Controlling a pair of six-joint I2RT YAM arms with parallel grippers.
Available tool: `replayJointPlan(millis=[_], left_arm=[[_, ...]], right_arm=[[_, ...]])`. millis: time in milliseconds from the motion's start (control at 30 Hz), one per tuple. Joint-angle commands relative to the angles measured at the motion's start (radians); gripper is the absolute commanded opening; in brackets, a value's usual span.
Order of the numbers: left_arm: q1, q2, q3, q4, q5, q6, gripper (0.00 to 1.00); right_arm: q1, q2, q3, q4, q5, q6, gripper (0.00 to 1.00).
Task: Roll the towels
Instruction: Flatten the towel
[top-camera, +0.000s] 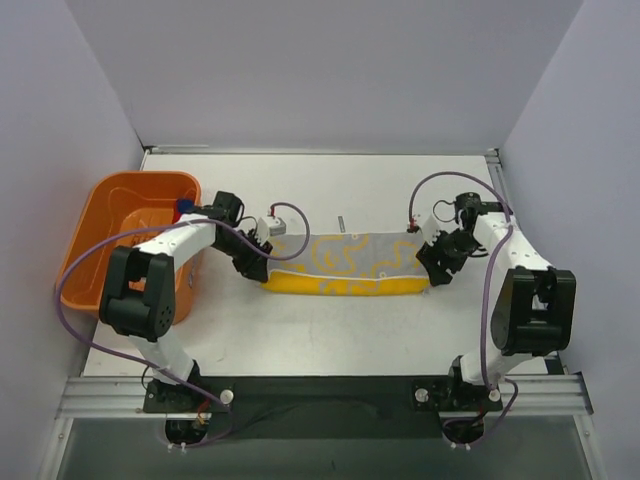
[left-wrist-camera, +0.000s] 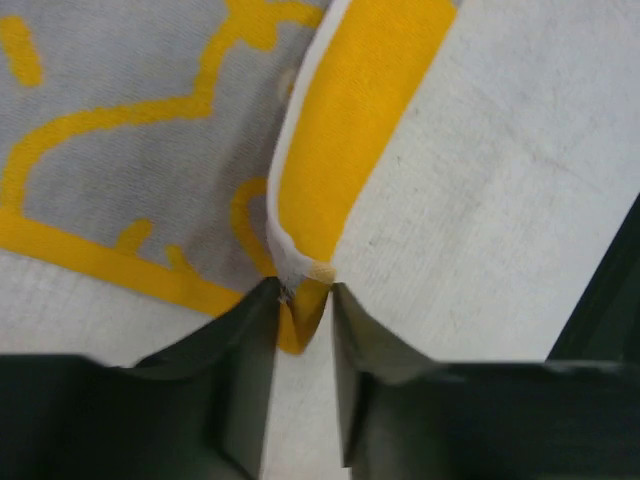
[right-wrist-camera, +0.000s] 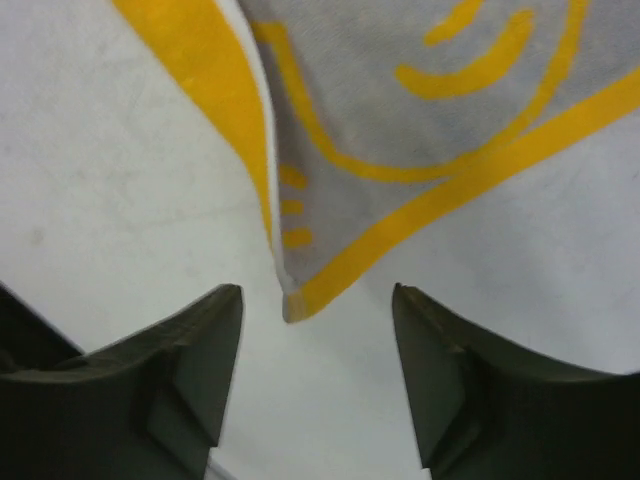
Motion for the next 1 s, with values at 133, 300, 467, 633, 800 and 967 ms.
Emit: replayJointPlan(millis=[133, 300, 467, 633, 800, 967], left_arm=[[0.052, 0.043, 0.342, -0.335, 0.11, 0.074, 0.55], [0.047, 0.106, 0.458, -0.314, 0.073, 0.027, 0.55], [0.038, 0.188, 0.503, -0.312, 0.085, -0.011, 0.51], [-0.02, 0.131, 0.369, -0.321, 0.095, 0.024, 0.56], [-0.118, 0.077, 0.26, -0.327, 0.046, 0.074, 0.6], [-0.175, 0.091, 0.194, -0.335, 0.015, 0.087, 0.6]], right_arm=[[0.003, 0.062, 0.385, -0.424, -0.03, -0.014, 0.74], [-0.012, 0.265, 0.64, -0.455, -0.097, 0.119, 0.57], [0.005, 0.426, 0.711, -0.508, -0.126, 0.17, 0.36], [0.013, 0.416, 0.629, -0.551, -0.105, 0.139, 0.47], [0.023, 0.376, 0.514, -0.565, -0.082, 0.102, 0.5], [0.031, 0.373, 0.44, -0.564, -0.073, 0.104, 0.47]])
